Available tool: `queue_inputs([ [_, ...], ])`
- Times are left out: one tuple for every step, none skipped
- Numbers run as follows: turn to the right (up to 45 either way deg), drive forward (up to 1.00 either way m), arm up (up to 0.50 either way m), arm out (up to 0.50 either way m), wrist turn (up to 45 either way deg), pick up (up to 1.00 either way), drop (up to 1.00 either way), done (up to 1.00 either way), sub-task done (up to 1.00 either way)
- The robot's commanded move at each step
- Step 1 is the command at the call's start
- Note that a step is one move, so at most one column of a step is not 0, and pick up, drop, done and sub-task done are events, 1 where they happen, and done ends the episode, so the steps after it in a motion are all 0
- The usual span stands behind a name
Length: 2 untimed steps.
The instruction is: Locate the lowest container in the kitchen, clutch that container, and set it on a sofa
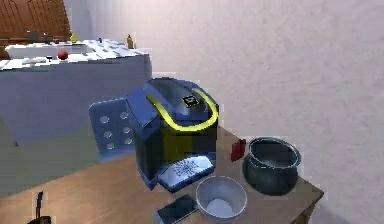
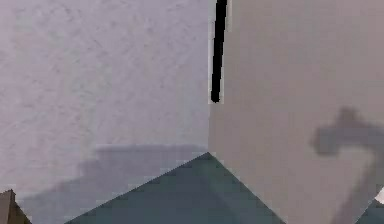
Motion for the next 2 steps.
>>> queue_inputs([
  [-45.0, 0.00, 0.00, 0.00, 0.0, 0.00, 0.00, 0.00, 0.00],
  [-30.0, 0.00, 0.00, 0.00, 0.0, 0.00, 0.00, 0.00, 0.00],
])
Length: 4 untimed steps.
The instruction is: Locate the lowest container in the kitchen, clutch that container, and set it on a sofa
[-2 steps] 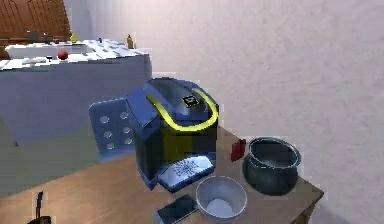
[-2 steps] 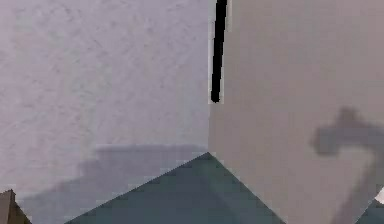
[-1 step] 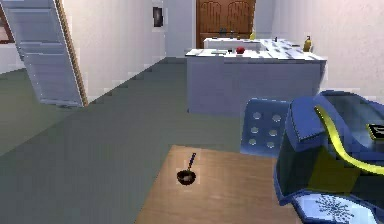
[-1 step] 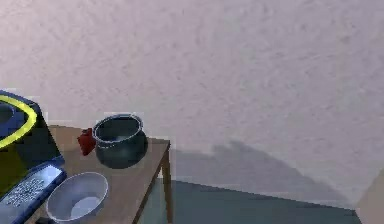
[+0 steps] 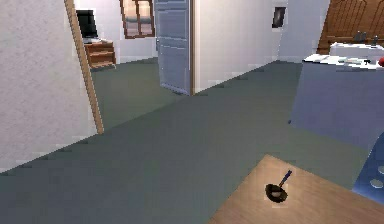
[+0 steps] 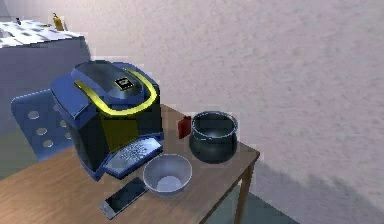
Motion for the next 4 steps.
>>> queue_inputs([
  [0.0, 0.00, 0.50, 0.00, 0.0, 0.00, 0.00, 0.00, 0.00],
  [0.0, 0.00, 0.38, 0.00, 0.0, 0.00, 0.00, 0.00, 0.00],
  [0.0, 0.00, 0.00, 0.18, 0.0, 0.00, 0.00, 0.00, 0.00],
  [0.0, 0.00, 0.00, 0.00, 45.0, 0.00, 0.00, 0.00, 0.00],
])
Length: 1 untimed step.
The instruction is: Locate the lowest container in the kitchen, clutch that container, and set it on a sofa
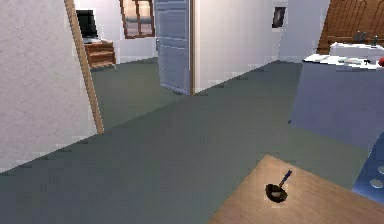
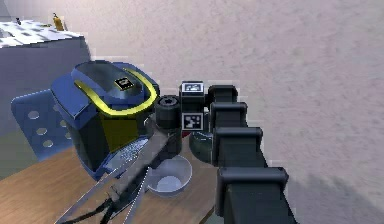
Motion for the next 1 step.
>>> queue_inputs([
  [0.0, 0.00, 0.00, 0.00, 45.0, 0.00, 0.00, 0.00, 0.00],
])
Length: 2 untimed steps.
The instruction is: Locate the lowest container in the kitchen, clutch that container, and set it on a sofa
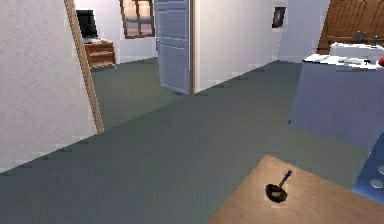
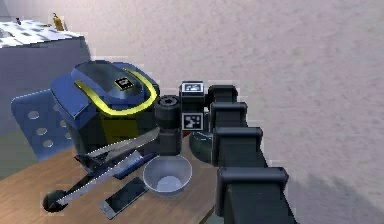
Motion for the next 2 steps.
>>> queue_inputs([
  [0.0, 0.00, 0.00, 0.00, 45.0, 0.00, 0.00, 0.00, 0.00],
  [0.0, 0.00, 0.00, 0.00, 27.0, 0.00, 0.00, 0.00, 0.00],
])
